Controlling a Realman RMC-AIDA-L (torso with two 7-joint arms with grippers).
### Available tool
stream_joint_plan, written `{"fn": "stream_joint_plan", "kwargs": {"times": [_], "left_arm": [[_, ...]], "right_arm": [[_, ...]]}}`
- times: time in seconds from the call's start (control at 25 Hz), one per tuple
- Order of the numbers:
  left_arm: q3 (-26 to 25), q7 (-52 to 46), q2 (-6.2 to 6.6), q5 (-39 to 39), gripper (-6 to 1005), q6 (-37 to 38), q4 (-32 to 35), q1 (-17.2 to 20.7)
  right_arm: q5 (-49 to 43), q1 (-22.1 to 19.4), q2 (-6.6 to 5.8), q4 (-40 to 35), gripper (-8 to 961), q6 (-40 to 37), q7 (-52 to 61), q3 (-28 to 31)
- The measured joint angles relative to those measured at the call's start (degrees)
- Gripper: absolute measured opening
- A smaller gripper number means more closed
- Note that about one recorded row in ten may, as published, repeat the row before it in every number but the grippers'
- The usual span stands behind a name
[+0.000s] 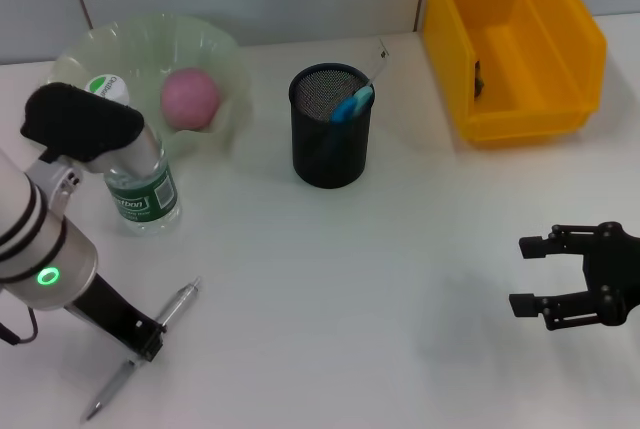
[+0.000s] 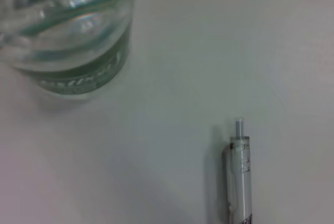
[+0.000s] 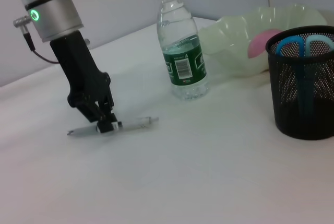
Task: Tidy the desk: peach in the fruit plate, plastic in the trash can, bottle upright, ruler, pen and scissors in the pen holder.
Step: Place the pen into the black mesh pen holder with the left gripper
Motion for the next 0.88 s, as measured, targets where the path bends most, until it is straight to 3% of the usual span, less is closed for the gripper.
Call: {"fn": "stream_joint_plan", "kwargs": {"times": [0.24, 0.4, 0.64, 0.88], "left_arm": [[-5.6, 3.8, 0.05, -3.2, 138, 2.7, 0.2, -1.2], [-11.1, 8.0, 0.04, -9.4, 139, 5.2, -0.5, -2.6], [-17.3, 14.4, 0.03, -23.6, 139, 6.0, -4.5, -5.7], [-19.6, 19.5, 0.03, -34.3, 139, 4.1, -7.0, -7.3]], "right_arm": [[0.0, 0.0, -0.04, 0.0, 834, 0.0, 0.0, 0.0], [0.0, 0.0, -0.06, 0.0, 834, 0.0, 0.1, 0.0], [0.0, 0.0, -0.09, 0.0, 834, 0.0, 0.1, 0.0], [0.0, 0.0, -0.09, 0.0, 834, 0.0, 0.2, 0.0]]}}
